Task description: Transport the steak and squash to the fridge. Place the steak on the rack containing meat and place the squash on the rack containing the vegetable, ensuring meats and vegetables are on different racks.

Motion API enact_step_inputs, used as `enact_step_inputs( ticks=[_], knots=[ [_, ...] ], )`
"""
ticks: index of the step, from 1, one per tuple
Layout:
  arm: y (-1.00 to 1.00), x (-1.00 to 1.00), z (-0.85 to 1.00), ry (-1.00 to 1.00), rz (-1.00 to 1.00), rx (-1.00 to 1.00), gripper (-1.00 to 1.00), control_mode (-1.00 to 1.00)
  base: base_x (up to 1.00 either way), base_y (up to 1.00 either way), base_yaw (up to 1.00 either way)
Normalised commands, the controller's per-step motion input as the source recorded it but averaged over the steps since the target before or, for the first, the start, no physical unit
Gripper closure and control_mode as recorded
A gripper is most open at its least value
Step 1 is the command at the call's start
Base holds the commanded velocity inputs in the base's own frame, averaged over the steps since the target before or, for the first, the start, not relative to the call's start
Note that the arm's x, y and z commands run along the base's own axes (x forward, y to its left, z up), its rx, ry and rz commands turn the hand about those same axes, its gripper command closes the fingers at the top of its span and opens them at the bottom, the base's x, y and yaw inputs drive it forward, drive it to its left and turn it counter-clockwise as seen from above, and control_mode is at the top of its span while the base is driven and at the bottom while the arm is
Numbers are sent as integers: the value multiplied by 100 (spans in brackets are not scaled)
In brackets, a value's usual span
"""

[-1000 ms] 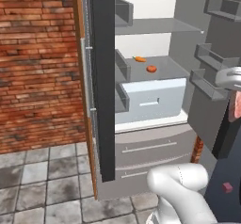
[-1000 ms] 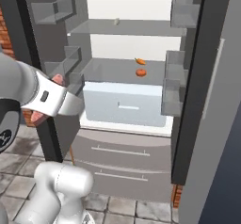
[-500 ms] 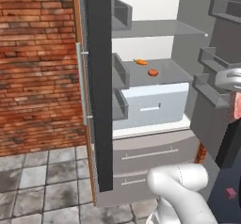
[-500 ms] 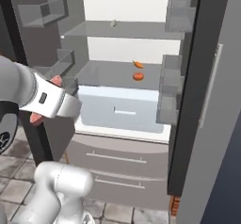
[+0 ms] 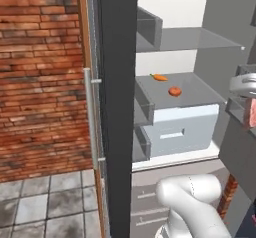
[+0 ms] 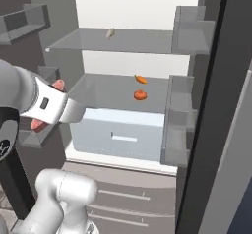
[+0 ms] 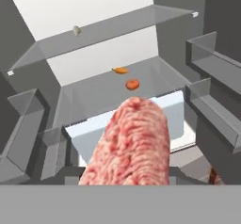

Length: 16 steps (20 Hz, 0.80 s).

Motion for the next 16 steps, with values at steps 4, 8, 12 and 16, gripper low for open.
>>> enact_step_inputs(
  ticks=[4, 8, 12, 16],
  knots=[
    [0, 0, 0, 0, 0, 0, 100, 100, 100, -31, 2],
    [0, 0, 0, 0, 0, 0, 100, 100, 96, -28, 5],
    [0, 0, 0, 0, 0, 0, 100, 100, 77, -5, 7],
    [0, 0, 0, 0, 0, 0, 100, 100, 62, 0, 8]
  ],
)
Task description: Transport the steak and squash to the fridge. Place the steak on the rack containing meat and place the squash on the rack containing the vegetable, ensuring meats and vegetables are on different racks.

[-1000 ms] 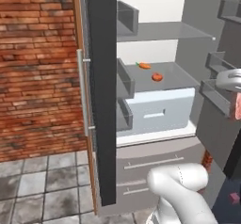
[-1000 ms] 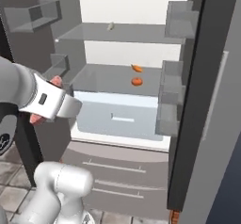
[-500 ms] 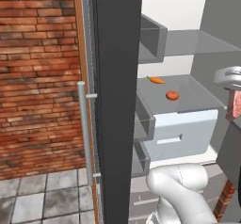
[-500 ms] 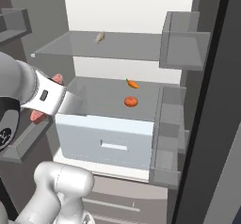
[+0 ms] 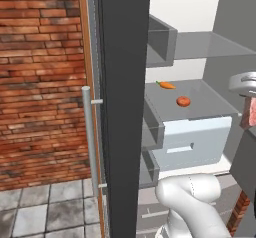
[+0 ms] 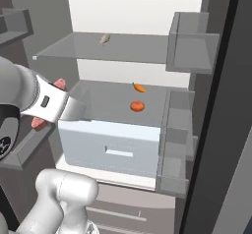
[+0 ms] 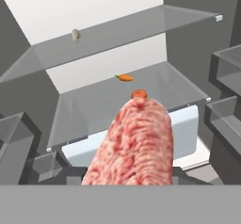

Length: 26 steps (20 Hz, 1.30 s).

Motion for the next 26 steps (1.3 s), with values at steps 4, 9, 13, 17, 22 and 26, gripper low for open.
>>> enact_step_inputs(
  ticks=[4, 9, 13, 17, 22, 26],
  knots=[
    [0, 0, 0, 0, 0, 0, 100, 100, 58, -15, 17],
    [0, 0, 0, 0, 0, 0, 100, 100, 51, -7, 19],
    [-9, 32, 28, 0, 5, 0, 100, -100, 0, 0, 0],
    [0, 46, 47, -1, 1, 0, 100, -100, 0, 0, 0],
    [0, 75, 40, 0, 0, 0, 100, -100, 0, 0, 0],
    [-6, 65, 6, 0, 3, 0, 100, -100, 0, 0, 0]
  ],
)
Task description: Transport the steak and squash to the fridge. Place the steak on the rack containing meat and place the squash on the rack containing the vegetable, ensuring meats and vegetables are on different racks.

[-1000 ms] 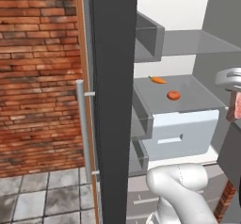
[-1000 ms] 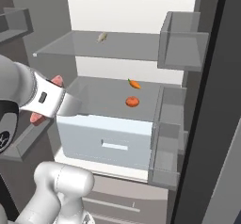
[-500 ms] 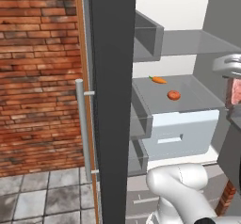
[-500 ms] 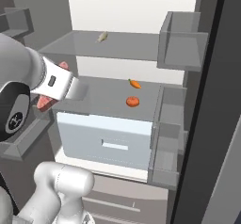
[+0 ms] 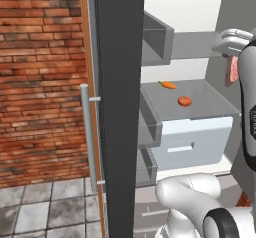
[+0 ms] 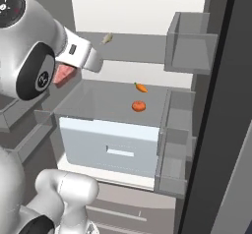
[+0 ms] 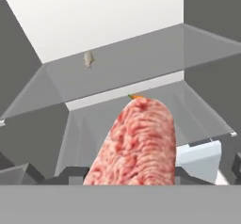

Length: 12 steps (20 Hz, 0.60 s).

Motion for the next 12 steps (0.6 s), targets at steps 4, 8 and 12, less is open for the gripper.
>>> enact_step_inputs(
  ticks=[4, 8, 12],
  knots=[
    [-21, 62, -7, -5, 7, 0, 100, -100, 0, 0, 0],
    [-16, 72, -22, -10, 9, 0, 100, -100, 0, 0, 0],
    [-4, 69, -24, -13, 9, 0, 100, -100, 0, 0, 0]
  ],
)
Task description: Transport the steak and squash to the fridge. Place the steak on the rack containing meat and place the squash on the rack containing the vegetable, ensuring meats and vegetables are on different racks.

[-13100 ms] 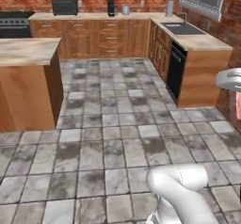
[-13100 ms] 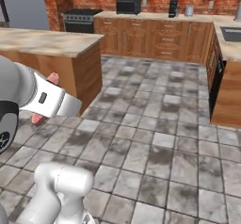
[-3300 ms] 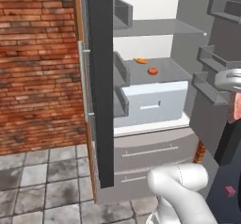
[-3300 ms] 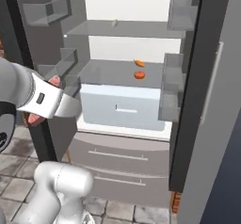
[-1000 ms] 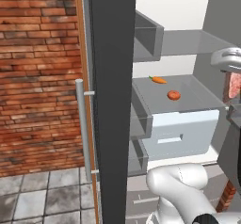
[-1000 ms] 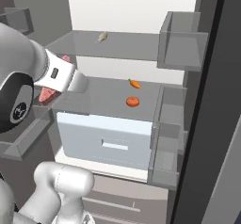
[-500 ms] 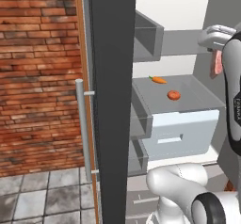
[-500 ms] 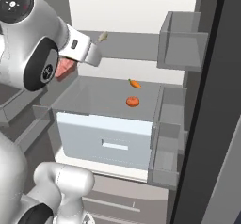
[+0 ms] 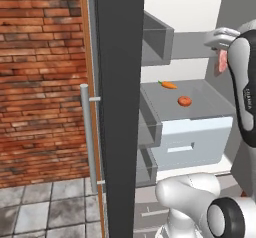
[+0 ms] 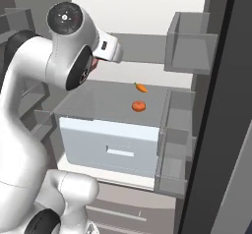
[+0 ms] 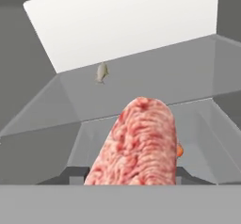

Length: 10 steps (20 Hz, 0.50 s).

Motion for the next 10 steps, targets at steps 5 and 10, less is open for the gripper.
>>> enact_step_inputs(
  ticks=[5, 10],
  knots=[
    [-1, 95, -12, -2, 5, 0, 100, -100, 0, 0, 0],
    [-4, 99, 0, 20, 2, 2, 100, -100, 0, 0, 0]
  ],
)
